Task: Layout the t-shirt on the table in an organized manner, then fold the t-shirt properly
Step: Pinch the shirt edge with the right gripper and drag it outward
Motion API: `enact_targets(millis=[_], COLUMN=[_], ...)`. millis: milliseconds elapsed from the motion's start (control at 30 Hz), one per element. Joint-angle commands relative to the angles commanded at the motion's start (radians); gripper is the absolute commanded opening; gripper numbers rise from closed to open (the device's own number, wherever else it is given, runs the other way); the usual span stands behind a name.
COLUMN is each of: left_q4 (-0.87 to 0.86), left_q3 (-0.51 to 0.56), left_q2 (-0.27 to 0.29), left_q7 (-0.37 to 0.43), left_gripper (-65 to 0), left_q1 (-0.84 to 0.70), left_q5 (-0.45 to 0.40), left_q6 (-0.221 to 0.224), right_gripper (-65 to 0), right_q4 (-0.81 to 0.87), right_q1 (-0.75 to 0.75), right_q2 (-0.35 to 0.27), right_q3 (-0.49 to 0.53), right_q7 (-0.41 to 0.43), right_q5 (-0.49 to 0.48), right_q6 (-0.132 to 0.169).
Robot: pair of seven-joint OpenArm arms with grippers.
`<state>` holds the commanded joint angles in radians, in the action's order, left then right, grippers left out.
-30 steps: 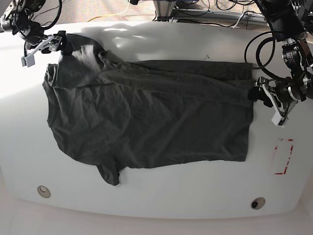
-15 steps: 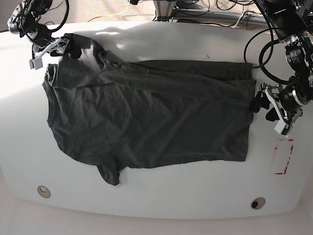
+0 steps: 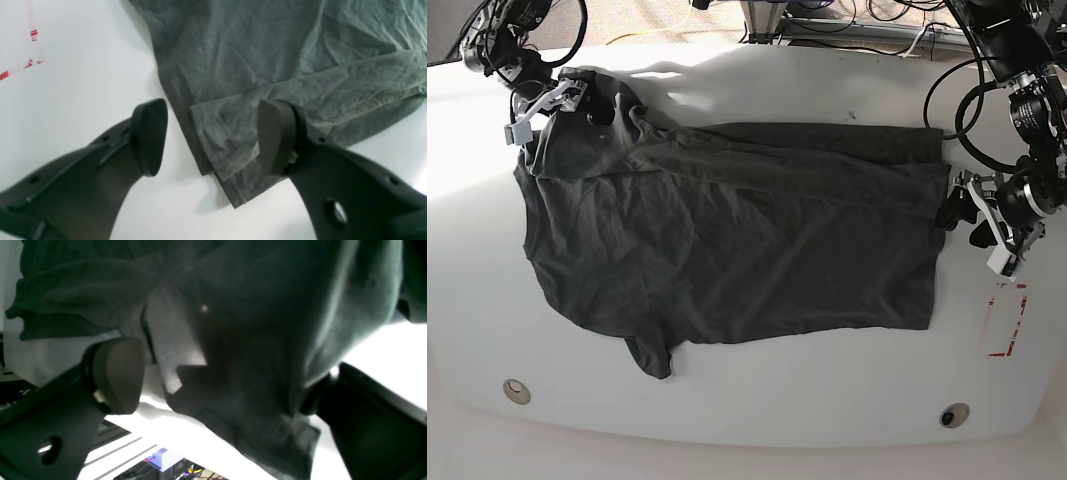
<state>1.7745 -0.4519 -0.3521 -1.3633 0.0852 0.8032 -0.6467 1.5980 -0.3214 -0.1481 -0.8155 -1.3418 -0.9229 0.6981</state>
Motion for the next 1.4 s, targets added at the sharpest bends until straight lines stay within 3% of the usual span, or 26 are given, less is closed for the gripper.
enact_targets(millis=[33, 67, 100, 167, 233, 300, 500, 767, 900, 1100, 1300, 1400], left_q4=[-0.002, -0.003, -0.003, -0.005, -0.005, -0.005, -0.005, -0.006, -0.005, -0.005, -0.002, -0.002], left_q3=[0.002, 0.002, 0.002, 0.002, 0.002, 0.002, 0.002, 0.000, 0.000, 0.000, 0.000, 0.000], left_q2=[0.002, 0.002, 0.002, 0.002, 0.002, 0.002, 0.000, -0.003, -0.003, -0.002, -0.002, -0.002], left_q7=[0.000, 0.000, 0.000, 0.000, 0.000, 0.000, 0.000, 0.000, 0.000, 0.000, 0.000, 0.000], left_gripper=[-25.1, -25.1, -25.1, -25.1, -25.1, -25.1, -25.1, -25.1, -25.1, -25.3, -25.3, -25.3], left_q1=[0.000, 0.000, 0.000, -0.002, -0.003, -0.005, -0.008, -0.015, -0.025, -0.029, -0.048, -0.049], left_q5=[-0.002, -0.003, -0.003, -0.003, -0.003, -0.003, -0.005, -0.005, -0.005, -0.005, -0.005, -0.005], left_q6=[0.000, 0.000, 0.000, 0.000, 0.000, 0.000, 0.000, 0.002, 0.003, 0.003, 0.005, 0.005], right_gripper=[-25.0, -38.4, -42.6, -64.5, -65.0, -61.5, -65.0, -65.0, -65.0, -65.0, -64.2, -55.0], right_q4=[0.000, 0.000, 0.000, 0.000, 0.000, 0.002, 0.066, 0.078, 0.071, 0.046, -0.147, -0.252], right_q1=[0.002, 0.002, 0.002, 0.008, 0.012, 0.012, 0.015, 0.060, 0.133, 0.247, 0.381, 0.442], right_q2=[0.000, 0.000, 0.000, -0.002, -0.002, -0.002, 0.003, -0.021, -0.037, -0.057, -0.089, -0.104], right_q3=[0.000, 0.000, 0.000, 0.006, 0.009, 0.009, 0.048, 0.089, 0.120, 0.127, 0.127, 0.127], right_q7=[0.000, 0.000, 0.000, 0.000, 0.000, 0.000, -0.006, -0.006, -0.006, -0.006, -0.006, -0.005], right_q5=[0.000, 0.000, 0.000, -0.002, -0.002, -0.003, -0.023, -0.304, -0.353, -0.339, -0.287, -0.252], right_q6=[0.000, 0.000, 0.000, 0.000, 0.000, 0.000, 0.000, 0.000, 0.000, 0.000, 0.000, 0.000])
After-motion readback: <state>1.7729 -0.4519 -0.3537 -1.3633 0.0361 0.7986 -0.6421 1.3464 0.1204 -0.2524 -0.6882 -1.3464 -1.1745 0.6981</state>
